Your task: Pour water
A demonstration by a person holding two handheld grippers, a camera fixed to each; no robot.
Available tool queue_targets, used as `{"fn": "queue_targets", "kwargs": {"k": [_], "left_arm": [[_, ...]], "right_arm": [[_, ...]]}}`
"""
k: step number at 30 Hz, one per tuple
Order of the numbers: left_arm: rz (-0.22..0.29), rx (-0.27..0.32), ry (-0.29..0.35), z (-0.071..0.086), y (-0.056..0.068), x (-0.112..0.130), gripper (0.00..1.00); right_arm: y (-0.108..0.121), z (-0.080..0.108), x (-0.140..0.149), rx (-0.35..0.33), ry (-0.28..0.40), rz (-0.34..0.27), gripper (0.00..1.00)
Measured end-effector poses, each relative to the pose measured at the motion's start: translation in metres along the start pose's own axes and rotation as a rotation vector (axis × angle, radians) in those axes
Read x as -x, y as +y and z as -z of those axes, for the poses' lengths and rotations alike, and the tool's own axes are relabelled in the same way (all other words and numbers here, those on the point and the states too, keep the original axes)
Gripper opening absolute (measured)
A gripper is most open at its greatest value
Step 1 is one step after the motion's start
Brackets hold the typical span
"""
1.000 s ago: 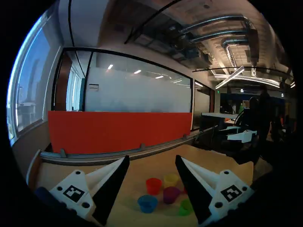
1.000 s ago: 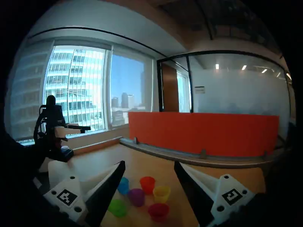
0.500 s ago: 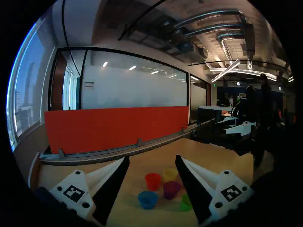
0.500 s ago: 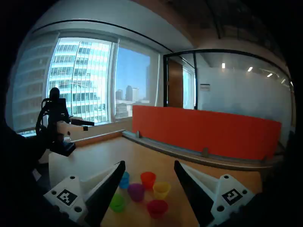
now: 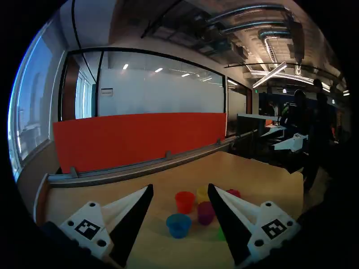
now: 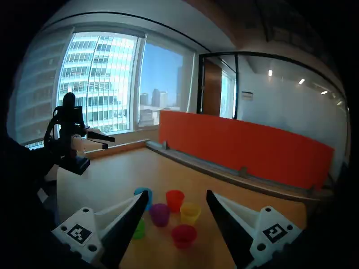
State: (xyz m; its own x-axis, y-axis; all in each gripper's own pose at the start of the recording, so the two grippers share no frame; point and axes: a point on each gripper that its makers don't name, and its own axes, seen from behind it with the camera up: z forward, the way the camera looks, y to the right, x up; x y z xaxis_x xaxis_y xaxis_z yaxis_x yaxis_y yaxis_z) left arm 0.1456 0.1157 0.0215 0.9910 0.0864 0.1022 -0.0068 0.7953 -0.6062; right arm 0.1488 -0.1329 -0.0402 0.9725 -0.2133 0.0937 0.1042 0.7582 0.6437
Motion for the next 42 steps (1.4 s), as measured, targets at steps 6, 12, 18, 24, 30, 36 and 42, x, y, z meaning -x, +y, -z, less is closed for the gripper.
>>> {"fn": "queue_targets", "kwargs": {"k": [6, 12, 18, 24, 30, 36, 42], "left_arm": [[-0.006, 0.007, -0.032, -0.003, 0.002, 0.015, 0.9], [-0.003, 0.014, -0.065, -0.007, 0.006, 0.033, 0.9], [-0.002, 0.021, -0.1, -0.012, 0.009, 0.052, 0.9], [-0.01, 0.025, -0.13, -0.017, 0.011, 0.068, 0.9], [-0.017, 0.034, -0.157, -0.021, 0.015, 0.083, 0.9], [-0.026, 0.034, -0.192, -0.026, 0.017, 0.102, 0.9], [-0.046, 0.026, -0.236, -0.028, 0.018, 0.122, 0.9]], "right_arm": [[-0.005, 0.0, 0.01, -0.025, -0.032, 0.005, 1.0], [-0.013, -0.002, 0.024, -0.052, -0.06, 0.018, 1.0], [-0.018, -0.004, 0.037, -0.072, -0.085, 0.029, 1.0], [-0.021, -0.006, 0.046, -0.09, -0.108, 0.034, 1.0], [-0.023, -0.008, 0.057, -0.105, -0.131, 0.046, 1.0], [-0.028, -0.009, 0.07, -0.124, -0.155, 0.06, 1.0], [-0.031, -0.011, 0.078, -0.134, -0.172, 0.072, 1.0]]}}
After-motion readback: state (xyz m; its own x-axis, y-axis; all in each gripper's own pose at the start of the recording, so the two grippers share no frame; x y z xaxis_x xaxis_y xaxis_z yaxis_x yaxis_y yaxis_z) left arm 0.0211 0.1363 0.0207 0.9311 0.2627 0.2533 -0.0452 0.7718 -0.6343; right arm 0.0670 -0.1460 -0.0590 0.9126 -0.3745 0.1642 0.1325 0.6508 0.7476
